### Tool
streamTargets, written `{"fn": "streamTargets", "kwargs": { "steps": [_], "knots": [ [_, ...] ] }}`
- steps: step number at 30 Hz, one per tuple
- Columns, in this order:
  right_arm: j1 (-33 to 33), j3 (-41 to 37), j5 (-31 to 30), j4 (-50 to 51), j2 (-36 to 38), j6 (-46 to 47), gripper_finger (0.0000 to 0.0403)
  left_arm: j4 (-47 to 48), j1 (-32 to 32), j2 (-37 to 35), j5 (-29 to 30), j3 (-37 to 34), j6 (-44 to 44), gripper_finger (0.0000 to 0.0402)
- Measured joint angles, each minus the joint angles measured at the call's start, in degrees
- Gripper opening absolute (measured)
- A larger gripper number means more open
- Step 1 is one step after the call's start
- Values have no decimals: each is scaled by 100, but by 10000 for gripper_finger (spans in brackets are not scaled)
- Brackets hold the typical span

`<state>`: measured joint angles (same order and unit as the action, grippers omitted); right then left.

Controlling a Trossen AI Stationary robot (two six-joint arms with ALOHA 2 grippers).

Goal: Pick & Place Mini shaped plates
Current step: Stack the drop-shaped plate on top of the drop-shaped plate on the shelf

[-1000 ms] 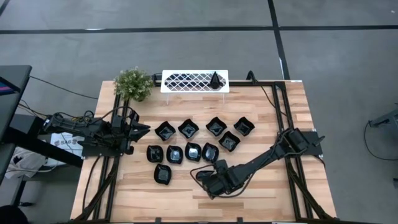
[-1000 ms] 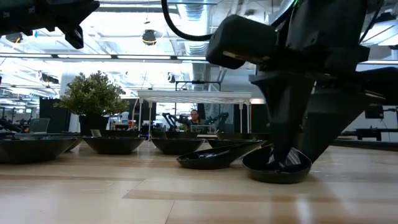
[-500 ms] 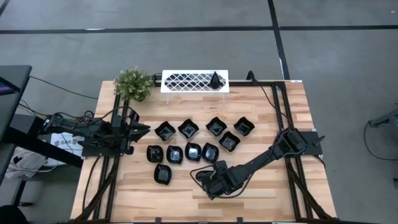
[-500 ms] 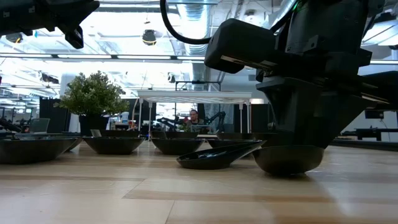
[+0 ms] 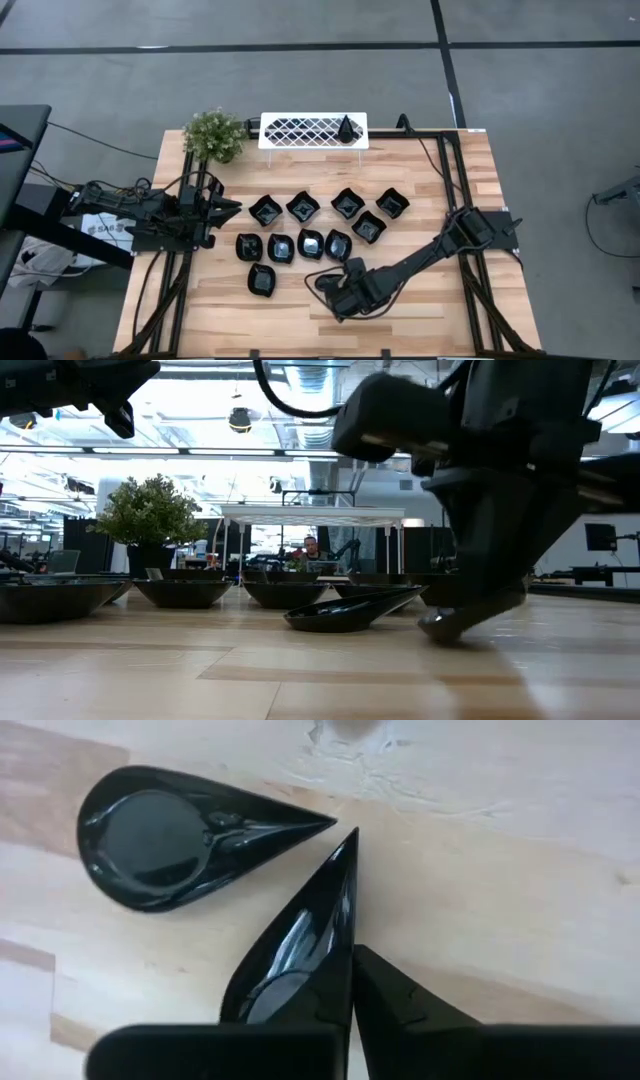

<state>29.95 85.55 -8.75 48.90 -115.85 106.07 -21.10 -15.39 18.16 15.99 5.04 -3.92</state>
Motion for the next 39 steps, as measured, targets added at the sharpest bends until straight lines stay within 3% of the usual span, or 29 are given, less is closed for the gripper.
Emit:
{"fn": "streamTargets", "kwargs": {
  "steps": [7, 15, 20, 27, 32, 39],
  "knots": [
    [-30, 620, -57, 937, 298, -402, 2, 0, 0, -1, 0, 0, -1, 67],
    [-387, 803, -995, 1477, 1300, -1204, 1, -11, 1, -1, 0, 0, -1, 67],
    [-1035, 803, -1491, 1585, 1988, -2336, 1, -28, -1, -1, 0, 0, -1, 67],
    [-2528, 803, -1524, 1406, 2741, -4592, 1, -42, 1, -1, 0, 0, -1, 67],
    [-3834, 801, -1009, 902, 3027, -6116, 1, -44, -1, -1, 0, 0, -1, 67],
    [-5417, 803, 444, -15, 2916, -7576, 1, -69, -1, -1, 0, 0, -1, 67]
  ]
}}
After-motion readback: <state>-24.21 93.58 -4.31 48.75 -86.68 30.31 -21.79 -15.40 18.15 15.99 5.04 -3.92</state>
